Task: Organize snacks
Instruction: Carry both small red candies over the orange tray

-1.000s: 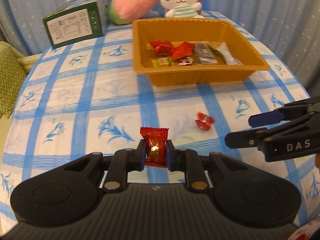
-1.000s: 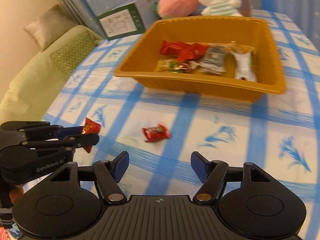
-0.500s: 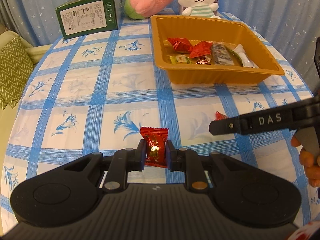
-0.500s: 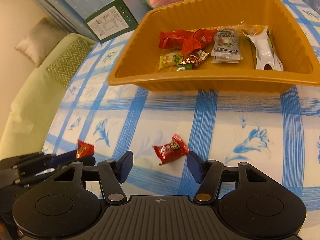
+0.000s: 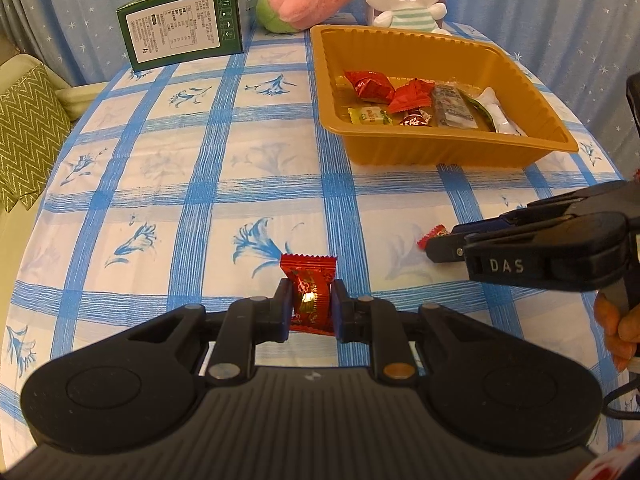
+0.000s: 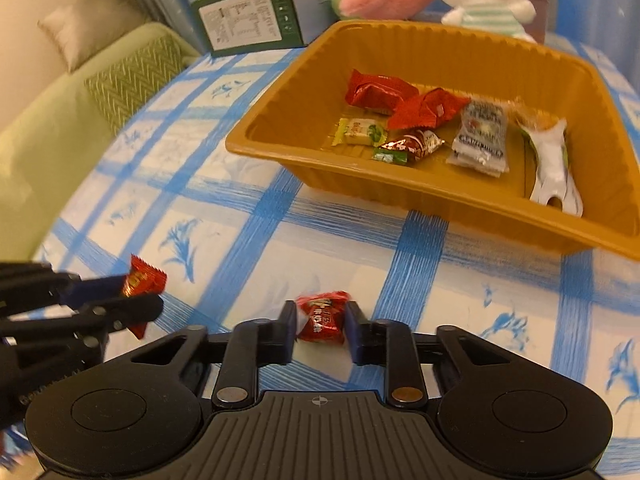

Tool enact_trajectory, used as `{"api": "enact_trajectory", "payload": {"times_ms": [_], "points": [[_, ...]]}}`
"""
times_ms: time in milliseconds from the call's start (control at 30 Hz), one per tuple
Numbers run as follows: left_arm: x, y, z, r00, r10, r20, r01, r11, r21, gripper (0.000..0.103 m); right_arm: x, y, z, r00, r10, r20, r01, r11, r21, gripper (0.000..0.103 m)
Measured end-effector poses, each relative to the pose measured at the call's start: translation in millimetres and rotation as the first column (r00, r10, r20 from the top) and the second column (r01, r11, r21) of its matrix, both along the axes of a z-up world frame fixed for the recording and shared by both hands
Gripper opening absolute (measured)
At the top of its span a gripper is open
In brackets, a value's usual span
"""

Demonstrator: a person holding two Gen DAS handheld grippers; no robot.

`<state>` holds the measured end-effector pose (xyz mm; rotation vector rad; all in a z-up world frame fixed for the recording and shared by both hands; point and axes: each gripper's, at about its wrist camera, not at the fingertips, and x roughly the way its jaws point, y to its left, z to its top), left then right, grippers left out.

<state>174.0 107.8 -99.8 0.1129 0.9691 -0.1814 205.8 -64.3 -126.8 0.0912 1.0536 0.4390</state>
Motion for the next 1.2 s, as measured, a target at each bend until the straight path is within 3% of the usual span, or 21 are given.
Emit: {"api": "enact_trajectory", "payload": {"times_ms": [300, 667, 1200], "points": [[-4, -7, 3, 1.0, -0.009, 0.007, 0.009, 1.0, -0.001, 0.019, -7, 1, 0, 0.998, 0.052, 0.034, -0.05, 0.998, -0.048, 0.02], [-10, -20, 12, 0.999, -0.023, 0.027, 0.023, 1.0, -0.003, 0.019, -27, -23, 8, 0.999, 0.042, 0.019, -0.042, 0.999, -0.003, 0.019], [-5, -51, 47, 0.988, -0.104, 0.11, 0.106, 0.994, -0.015, 0.019, -54, -101, 57, 0.99, -0.138, 0.041, 0.133, 0.986, 0.106, 0.019]]}}
